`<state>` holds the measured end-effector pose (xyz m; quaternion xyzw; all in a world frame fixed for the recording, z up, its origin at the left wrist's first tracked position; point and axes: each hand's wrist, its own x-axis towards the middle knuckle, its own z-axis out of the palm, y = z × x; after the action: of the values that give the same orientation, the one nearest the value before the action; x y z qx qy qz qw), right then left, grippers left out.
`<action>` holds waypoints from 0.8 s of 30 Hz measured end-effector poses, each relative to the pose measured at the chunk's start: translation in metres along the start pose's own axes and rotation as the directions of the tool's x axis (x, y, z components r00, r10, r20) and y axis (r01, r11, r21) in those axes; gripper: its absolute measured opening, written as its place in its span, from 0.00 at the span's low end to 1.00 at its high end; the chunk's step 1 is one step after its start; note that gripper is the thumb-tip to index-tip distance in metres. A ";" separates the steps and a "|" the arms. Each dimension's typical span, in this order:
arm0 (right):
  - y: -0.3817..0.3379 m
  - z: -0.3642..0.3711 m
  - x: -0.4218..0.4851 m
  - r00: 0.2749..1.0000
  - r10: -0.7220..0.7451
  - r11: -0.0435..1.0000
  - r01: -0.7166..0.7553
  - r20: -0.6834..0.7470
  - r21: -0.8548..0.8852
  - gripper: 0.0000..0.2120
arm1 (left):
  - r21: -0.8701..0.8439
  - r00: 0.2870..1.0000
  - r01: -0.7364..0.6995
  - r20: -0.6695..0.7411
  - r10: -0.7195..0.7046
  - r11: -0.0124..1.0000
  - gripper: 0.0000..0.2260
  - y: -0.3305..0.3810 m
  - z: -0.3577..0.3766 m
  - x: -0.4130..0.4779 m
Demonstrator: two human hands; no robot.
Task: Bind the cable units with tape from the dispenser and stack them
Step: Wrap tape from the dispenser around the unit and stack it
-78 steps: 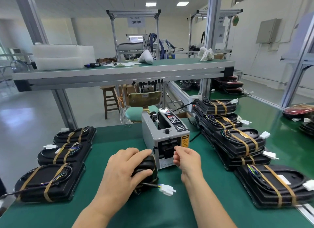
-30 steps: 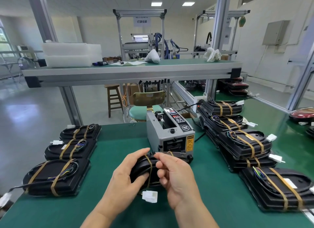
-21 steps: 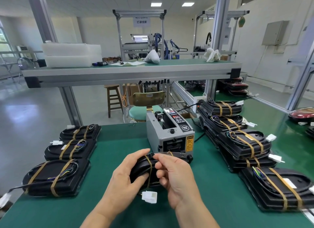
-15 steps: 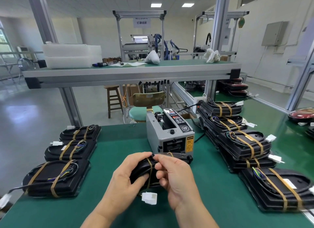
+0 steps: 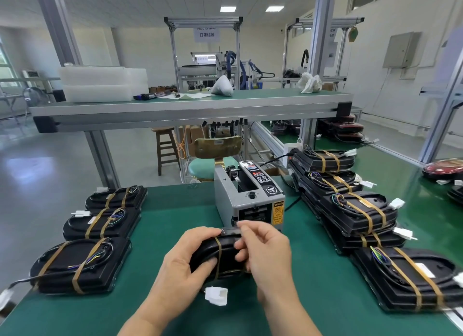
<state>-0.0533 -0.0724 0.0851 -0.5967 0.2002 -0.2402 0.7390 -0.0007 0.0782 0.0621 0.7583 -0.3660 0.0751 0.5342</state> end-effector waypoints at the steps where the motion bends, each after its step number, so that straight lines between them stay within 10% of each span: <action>1: 0.001 -0.005 0.005 0.994 -0.095 0.992 0.090 -0.055 -0.093 0.09 | -0.008 1.000 0.004 0.001 -0.004 1.000 0.24 -0.001 -0.001 -0.001; 5: 0.006 -0.023 0.022 0.900 -0.428 0.784 0.329 -0.076 -0.527 0.08 | -0.005 1.000 0.011 0.014 -0.010 1.000 0.24 -0.002 -0.003 -0.002; 9: 0.022 -0.029 0.037 0.953 -0.282 0.672 0.279 0.112 -0.686 0.13 | 0.098 0.998 -0.001 0.060 -0.005 0.995 0.27 -0.002 -0.009 0.000; 17: 0.042 -0.022 0.056 0.991 0.106 0.992 -0.100 -0.085 0.072 0.09 | 0.313 0.974 0.100 0.164 -0.157 0.944 0.32 -0.014 -0.025 -0.005; 24: 0.040 -0.025 0.079 0.954 0.206 0.975 -0.183 -0.216 0.122 0.05 | 0.360 0.965 0.080 0.205 -0.163 0.930 0.34 -0.013 -0.028 -0.004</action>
<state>0.0002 -0.1320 0.0396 -0.5048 0.3289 -0.2425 0.7604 0.0130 0.1062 0.0618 0.8656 -0.3586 0.0165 0.3490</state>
